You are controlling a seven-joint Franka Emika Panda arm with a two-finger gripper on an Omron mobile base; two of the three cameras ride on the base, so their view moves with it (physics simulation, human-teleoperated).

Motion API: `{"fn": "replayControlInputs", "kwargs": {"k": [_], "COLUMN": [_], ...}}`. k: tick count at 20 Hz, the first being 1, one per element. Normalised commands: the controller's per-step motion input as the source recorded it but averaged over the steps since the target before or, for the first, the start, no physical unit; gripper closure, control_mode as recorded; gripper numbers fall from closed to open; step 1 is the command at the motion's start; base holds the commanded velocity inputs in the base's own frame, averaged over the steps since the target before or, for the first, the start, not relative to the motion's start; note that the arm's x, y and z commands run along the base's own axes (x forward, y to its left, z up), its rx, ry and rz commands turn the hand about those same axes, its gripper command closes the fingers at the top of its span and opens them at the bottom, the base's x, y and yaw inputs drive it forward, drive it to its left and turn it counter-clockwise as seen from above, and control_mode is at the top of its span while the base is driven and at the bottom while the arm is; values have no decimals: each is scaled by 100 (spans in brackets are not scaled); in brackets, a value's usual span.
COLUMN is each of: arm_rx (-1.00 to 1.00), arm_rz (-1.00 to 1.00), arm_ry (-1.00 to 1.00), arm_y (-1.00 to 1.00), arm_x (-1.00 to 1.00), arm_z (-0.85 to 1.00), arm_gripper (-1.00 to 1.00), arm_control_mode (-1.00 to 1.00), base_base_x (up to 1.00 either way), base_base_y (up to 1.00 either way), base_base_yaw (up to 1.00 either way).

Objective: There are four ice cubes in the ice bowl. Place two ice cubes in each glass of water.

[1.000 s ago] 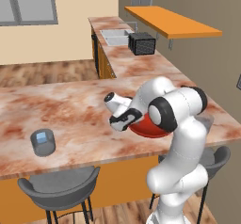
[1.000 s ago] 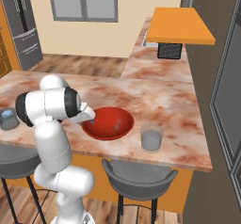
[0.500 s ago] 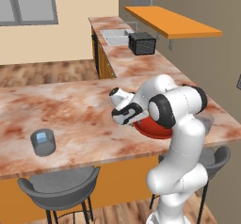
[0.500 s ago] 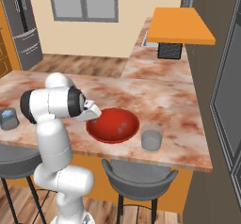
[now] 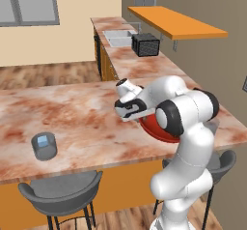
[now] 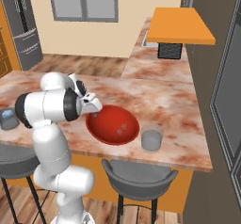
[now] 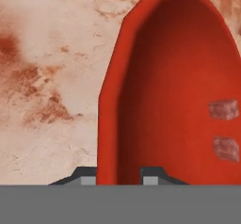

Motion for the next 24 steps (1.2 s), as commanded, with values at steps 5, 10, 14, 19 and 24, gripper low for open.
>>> {"fn": "replayControlInputs", "kwargs": {"k": [5, 10, 14, 19, 24], "arm_rx": [0, 0, 0, 0, 0], "arm_rz": [-1, 0, 0, 0, 1], "arm_ry": [0, 0, 0, 1, 1], "arm_y": [0, 0, 0, 0, 0], "arm_x": [2, 6, 17, 0, 0], "arm_z": [25, 21, 40, 45, 45], "arm_gripper": [100, 100, 100, 100, 100], "arm_control_mode": [-100, -100, -100, -100, -100], "base_base_x": [0, 0, 0, 0, 0], "base_base_y": [0, 0, 0, 0, 0], "base_base_yaw": [0, 0, 0, 0, 0]}}
